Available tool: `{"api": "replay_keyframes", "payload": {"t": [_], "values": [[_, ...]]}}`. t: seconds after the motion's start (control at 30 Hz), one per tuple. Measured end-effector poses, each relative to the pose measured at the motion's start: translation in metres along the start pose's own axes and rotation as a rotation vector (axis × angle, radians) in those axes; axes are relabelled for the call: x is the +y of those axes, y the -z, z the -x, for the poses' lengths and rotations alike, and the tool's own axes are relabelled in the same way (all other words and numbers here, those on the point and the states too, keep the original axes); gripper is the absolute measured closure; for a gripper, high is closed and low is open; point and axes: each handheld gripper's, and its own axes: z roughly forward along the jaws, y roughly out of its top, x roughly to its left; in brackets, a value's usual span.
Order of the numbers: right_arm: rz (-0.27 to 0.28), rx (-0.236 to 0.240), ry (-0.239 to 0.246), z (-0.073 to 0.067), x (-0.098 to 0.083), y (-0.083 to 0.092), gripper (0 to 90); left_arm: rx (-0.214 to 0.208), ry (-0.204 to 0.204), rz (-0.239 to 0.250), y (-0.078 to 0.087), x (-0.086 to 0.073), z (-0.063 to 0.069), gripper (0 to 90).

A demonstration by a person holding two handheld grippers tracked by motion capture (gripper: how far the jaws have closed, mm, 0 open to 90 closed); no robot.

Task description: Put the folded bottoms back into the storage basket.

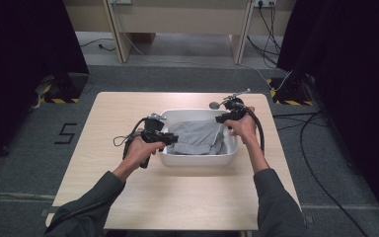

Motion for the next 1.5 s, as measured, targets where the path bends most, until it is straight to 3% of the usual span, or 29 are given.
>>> {"api": "replay_keyframes", "payload": {"t": [0.3, 0.5, 0.97, 1.5], "values": [[0.025, 0.026, 0.013, 0.0, -0.004, 0.003, 63.7, -0.01, -0.008, 0.012, 0.002, 0.001, 0.003, 68.8], [0.046, 0.055, 0.018, 0.0, -0.013, 0.004, 61.3, -0.022, -0.006, 0.029, 0.003, -0.001, 0.002, 62.6], [0.135, 0.117, -0.008, -0.005, -0.029, 0.032, 44.6, -0.051, -0.001, 0.063, 0.014, -0.001, 0.008, 45.9], [0.192, 0.143, 0.002, -0.013, -0.045, 0.052, 40.2, -0.053, -0.017, 0.09, 0.029, 0.001, 0.014, 32.2]]}}
